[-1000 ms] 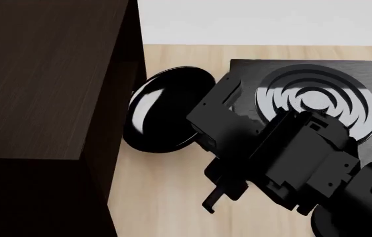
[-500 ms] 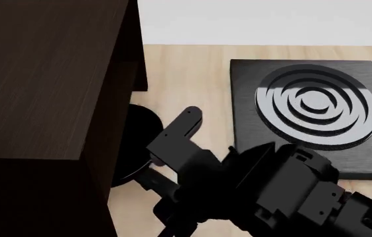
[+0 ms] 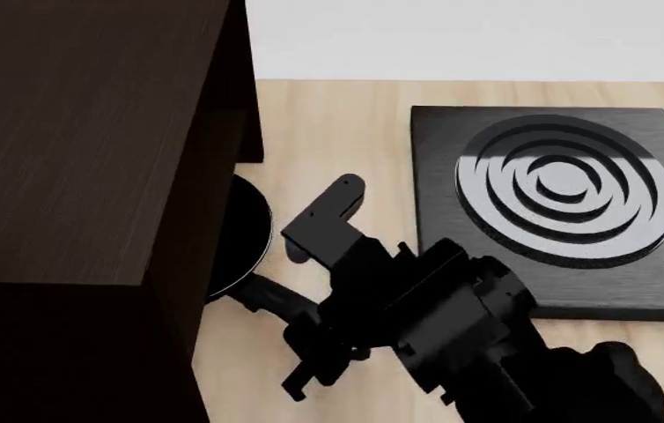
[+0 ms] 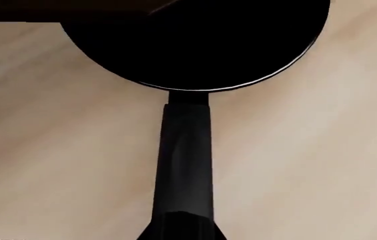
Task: Put the frying pan under the cabinet shelf.
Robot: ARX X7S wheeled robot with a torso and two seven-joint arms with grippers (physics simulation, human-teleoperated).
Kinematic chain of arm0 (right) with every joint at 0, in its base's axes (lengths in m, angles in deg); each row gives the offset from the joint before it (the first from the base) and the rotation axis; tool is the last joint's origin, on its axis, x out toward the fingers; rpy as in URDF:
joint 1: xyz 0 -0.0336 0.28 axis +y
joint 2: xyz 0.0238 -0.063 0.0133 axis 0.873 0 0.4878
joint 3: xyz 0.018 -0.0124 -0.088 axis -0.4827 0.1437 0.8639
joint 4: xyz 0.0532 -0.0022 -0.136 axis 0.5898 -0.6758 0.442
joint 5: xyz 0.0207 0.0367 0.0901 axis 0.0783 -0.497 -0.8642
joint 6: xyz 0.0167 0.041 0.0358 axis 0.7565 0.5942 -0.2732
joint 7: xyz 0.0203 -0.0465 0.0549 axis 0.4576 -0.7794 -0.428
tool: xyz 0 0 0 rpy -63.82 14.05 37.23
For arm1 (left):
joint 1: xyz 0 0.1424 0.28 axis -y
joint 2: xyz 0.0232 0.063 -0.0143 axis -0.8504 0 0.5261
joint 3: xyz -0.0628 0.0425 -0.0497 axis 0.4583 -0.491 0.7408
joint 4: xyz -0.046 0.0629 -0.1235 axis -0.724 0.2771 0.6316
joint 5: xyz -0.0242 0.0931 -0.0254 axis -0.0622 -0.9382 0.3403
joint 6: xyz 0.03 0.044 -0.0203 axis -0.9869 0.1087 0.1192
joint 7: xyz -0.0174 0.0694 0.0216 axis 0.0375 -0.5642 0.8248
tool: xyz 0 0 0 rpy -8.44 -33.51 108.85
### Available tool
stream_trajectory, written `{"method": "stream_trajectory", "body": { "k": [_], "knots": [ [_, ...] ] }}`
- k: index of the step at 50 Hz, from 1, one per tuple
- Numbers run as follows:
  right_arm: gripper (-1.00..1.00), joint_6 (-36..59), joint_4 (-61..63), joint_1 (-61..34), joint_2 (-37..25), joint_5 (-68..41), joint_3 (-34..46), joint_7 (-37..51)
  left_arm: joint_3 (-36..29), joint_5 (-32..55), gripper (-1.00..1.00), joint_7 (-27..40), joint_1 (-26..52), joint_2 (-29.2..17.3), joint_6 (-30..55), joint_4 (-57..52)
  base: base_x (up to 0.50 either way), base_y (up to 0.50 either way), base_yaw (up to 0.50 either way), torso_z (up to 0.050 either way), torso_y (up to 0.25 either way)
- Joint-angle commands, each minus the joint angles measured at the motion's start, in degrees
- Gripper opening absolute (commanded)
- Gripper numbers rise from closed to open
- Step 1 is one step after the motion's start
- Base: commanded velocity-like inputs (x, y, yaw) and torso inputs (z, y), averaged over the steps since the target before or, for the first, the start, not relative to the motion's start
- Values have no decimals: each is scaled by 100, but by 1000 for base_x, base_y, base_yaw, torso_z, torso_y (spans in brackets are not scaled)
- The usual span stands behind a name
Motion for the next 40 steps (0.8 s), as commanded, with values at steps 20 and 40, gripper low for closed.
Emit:
{"method": "stream_trajectory", "body": {
  "k": [20, 40],
  "knots": [
    [-100, -758, -507, -118, 569, 368, -82, -1026, 15, 2, 100, 62, 70, -122, 16, 30, 0, 0, 1, 0, 0],
    [100, -667, -365, -205, 569, 61, 40, -586, -19, -43, 100, 4, -87, -214, -170, 131, 0, 1, 2, 0, 0]
  ]
}}
